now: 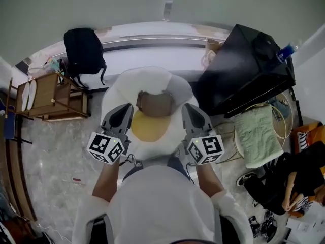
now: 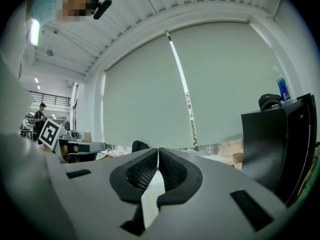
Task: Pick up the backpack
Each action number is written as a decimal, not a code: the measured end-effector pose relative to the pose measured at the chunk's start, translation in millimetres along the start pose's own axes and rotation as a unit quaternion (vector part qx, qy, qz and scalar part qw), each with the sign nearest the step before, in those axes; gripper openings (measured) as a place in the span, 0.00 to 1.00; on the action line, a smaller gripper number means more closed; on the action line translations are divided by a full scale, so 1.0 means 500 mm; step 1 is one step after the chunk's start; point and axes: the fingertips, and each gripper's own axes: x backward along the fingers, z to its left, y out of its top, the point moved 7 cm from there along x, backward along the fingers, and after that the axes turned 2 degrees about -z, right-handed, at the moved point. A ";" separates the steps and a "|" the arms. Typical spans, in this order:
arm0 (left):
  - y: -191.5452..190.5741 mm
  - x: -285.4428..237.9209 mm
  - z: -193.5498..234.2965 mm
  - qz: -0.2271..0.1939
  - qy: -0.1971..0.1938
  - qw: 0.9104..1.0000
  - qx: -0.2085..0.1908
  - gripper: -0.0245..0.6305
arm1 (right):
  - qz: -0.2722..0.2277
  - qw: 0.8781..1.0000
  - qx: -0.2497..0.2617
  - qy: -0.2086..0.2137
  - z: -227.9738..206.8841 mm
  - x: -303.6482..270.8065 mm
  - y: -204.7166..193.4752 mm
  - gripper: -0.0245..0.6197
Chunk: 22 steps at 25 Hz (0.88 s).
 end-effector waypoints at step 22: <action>-0.058 -0.195 -0.074 -0.012 0.124 0.992 0.009 0.09 | 0.037 0.991 0.017 0.127 -0.252 -0.124 -0.023 0.09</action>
